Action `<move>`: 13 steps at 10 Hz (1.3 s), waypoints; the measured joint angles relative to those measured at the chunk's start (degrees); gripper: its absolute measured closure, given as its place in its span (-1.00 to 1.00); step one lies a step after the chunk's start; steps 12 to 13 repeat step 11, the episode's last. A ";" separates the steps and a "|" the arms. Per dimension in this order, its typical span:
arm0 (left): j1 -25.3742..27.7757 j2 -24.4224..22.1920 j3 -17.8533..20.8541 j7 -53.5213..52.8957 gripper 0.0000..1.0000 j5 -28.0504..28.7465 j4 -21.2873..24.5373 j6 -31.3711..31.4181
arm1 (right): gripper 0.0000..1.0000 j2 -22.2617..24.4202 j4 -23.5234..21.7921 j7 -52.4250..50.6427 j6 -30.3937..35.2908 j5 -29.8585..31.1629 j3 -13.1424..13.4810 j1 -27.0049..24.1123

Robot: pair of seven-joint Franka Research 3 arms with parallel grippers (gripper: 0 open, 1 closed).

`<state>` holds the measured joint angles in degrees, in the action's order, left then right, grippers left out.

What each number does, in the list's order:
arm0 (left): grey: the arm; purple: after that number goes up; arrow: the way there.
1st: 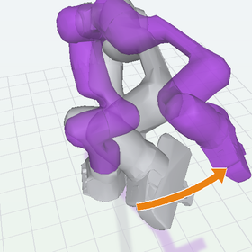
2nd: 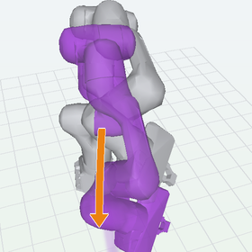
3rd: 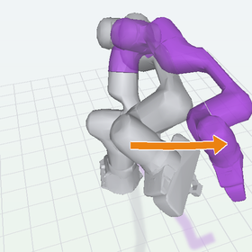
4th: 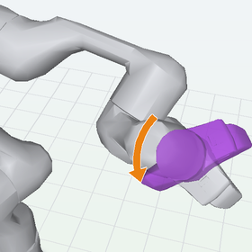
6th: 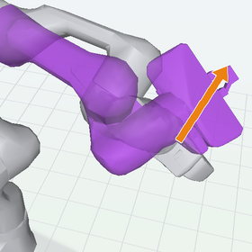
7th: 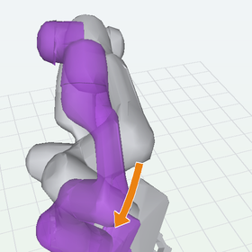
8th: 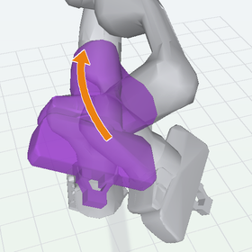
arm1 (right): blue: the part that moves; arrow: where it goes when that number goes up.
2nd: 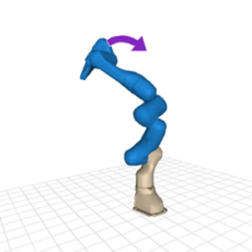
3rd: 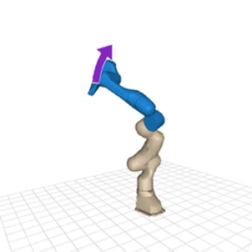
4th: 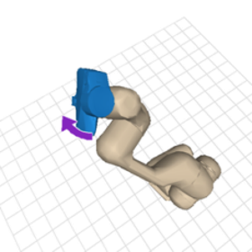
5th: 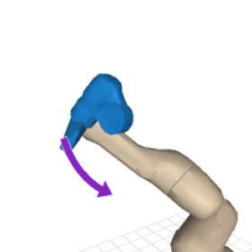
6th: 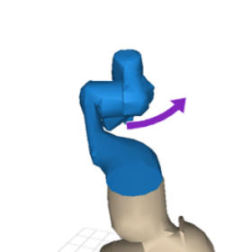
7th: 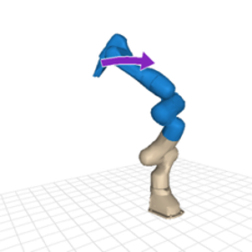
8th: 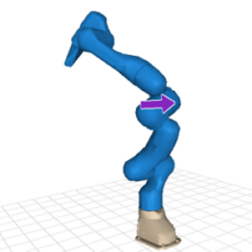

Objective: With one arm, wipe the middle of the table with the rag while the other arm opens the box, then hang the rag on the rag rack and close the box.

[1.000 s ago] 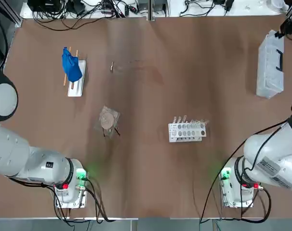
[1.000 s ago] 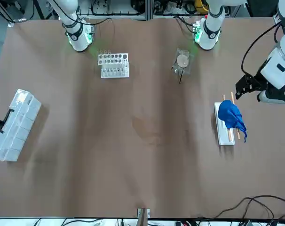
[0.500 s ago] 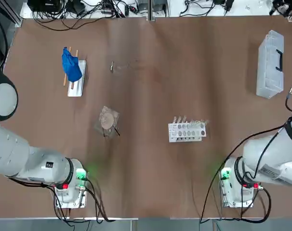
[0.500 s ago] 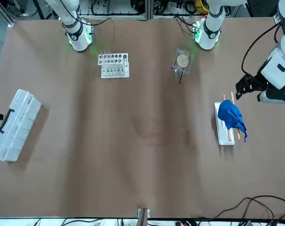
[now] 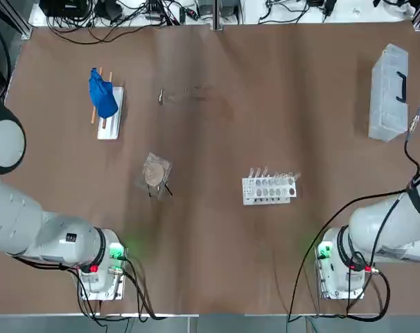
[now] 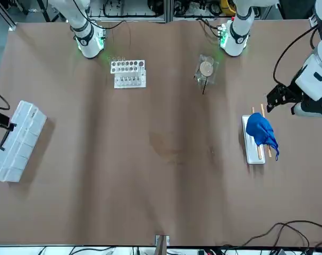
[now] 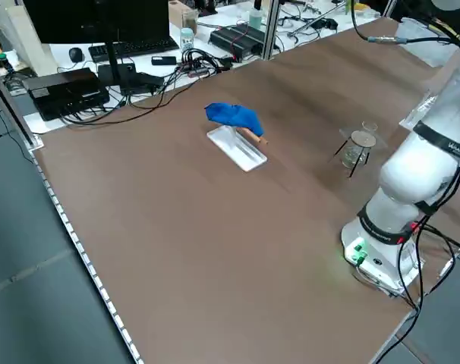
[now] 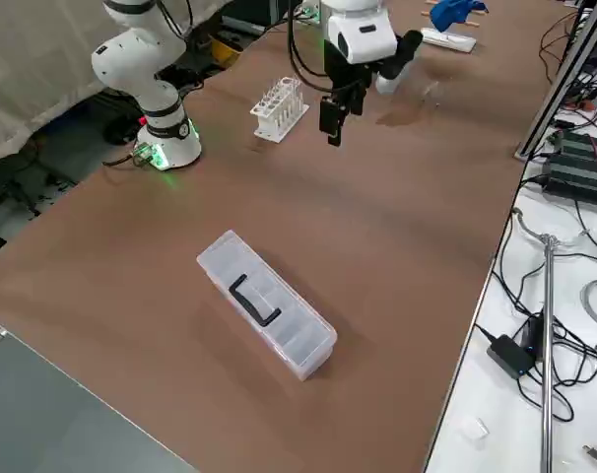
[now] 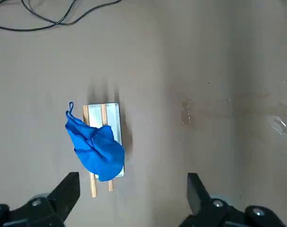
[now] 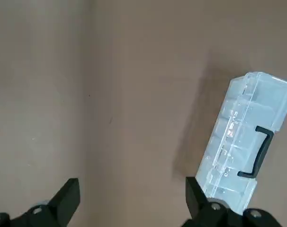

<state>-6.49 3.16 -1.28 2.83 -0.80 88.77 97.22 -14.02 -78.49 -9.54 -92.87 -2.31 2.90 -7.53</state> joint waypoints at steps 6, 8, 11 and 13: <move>0.02 0.00 0.00 0.00 -1.00 0.00 -0.02 0.00 | -0.97 5.17 -4.67 9.23 0.49 0.39 -0.07 4.33; 0.02 0.00 -0.01 0.00 -1.00 0.00 -0.02 0.00 | -0.97 5.16 -5.04 9.30 0.69 0.39 0.06 4.49; 0.02 0.00 -0.01 0.00 -1.00 0.00 -0.02 0.00 | -0.97 5.09 -5.43 9.30 0.72 0.39 0.05 4.56; 0.02 0.00 -0.01 0.00 -1.00 0.00 -0.02 0.00 | -0.97 5.09 -5.43 9.30 0.72 0.39 0.05 4.56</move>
